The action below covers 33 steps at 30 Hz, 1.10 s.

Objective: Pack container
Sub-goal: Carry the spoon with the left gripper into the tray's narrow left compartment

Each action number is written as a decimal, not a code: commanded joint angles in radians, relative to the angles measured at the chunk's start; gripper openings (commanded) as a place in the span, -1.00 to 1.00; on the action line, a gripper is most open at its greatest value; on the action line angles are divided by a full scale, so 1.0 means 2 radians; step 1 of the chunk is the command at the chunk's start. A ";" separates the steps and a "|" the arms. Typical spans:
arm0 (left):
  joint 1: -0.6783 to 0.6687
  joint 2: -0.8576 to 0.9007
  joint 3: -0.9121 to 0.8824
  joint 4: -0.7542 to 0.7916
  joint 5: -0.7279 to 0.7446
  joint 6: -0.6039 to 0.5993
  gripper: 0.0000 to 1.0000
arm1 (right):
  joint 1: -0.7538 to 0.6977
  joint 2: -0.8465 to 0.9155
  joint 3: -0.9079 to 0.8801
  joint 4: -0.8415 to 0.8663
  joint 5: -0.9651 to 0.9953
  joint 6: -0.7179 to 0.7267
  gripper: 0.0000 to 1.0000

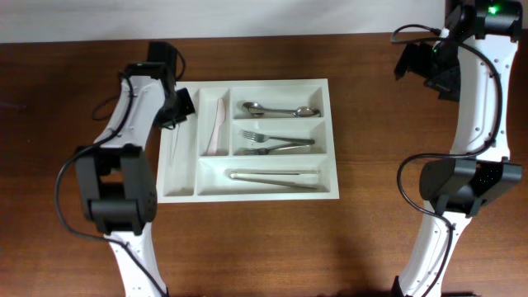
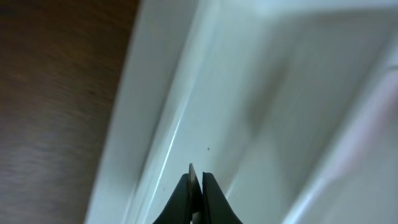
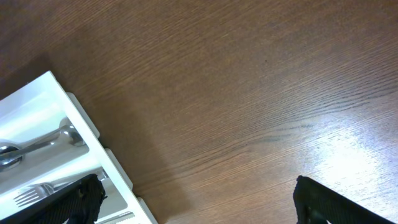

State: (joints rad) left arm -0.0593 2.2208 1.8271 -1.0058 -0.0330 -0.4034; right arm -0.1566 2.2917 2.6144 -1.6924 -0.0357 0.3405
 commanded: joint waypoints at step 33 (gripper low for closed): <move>0.019 0.014 0.204 -0.047 -0.020 -0.002 0.52 | -0.001 -0.006 0.002 -0.001 -0.003 0.004 0.98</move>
State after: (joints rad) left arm -0.0738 2.2433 2.1639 -1.0992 -0.0097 -0.4175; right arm -0.1566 2.2917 2.6144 -1.6924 -0.0357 0.3401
